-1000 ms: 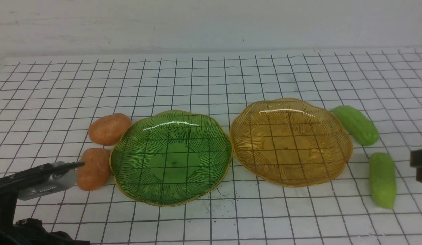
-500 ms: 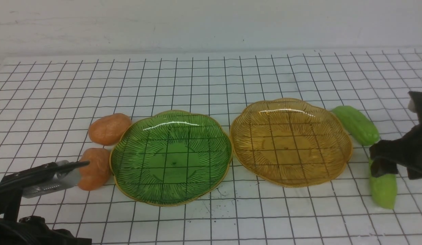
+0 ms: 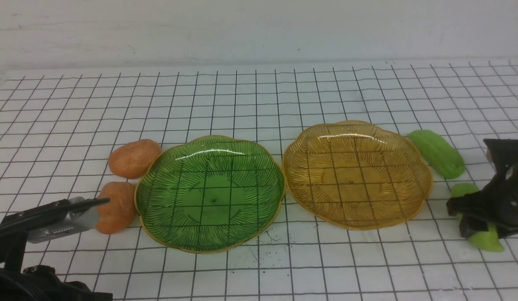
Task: Put different types of vegetables on the plate.
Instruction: 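Put the green cucumber next to the left plate into that plate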
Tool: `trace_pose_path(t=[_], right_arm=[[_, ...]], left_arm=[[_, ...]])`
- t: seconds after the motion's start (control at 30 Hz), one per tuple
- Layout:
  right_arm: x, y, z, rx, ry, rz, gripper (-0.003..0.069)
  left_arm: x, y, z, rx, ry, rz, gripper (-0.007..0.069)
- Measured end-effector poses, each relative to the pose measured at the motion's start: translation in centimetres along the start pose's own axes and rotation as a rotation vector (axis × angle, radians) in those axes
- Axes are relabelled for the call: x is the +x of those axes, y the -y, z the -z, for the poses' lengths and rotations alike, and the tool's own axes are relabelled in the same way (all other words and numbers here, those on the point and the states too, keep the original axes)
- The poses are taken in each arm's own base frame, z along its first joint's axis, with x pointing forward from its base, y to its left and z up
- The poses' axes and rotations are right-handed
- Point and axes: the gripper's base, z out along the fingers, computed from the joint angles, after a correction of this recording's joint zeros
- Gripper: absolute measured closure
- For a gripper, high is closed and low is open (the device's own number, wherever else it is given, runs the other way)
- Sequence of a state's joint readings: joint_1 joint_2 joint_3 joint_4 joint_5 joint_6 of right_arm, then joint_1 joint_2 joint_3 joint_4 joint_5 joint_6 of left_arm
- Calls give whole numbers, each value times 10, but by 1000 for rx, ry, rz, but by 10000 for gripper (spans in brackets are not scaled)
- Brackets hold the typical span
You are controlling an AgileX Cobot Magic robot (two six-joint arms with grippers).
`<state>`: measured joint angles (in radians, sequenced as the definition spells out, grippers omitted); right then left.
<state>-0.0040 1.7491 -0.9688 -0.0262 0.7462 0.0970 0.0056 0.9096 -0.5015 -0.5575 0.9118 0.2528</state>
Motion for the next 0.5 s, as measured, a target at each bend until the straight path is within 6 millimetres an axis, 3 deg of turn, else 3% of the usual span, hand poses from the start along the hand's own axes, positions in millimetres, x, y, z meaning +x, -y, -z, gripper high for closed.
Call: trace_pose_path(t=[0.2,0.33,0.4,0.5], right_arm=[[-5,3,22,29,-37,20,286],[-22,0,82,4,73,4,286],[-29,-11,103,-66,134,32,286],[-33,-53,113,-244,182,183,286]], left_arm=[[0,0,0,0,0,0,631],[0,0,0,-5,0,-3,631],[0,-1,0,-9,2,-7,631],[-1,-1,0,-12,11,-7,631]])
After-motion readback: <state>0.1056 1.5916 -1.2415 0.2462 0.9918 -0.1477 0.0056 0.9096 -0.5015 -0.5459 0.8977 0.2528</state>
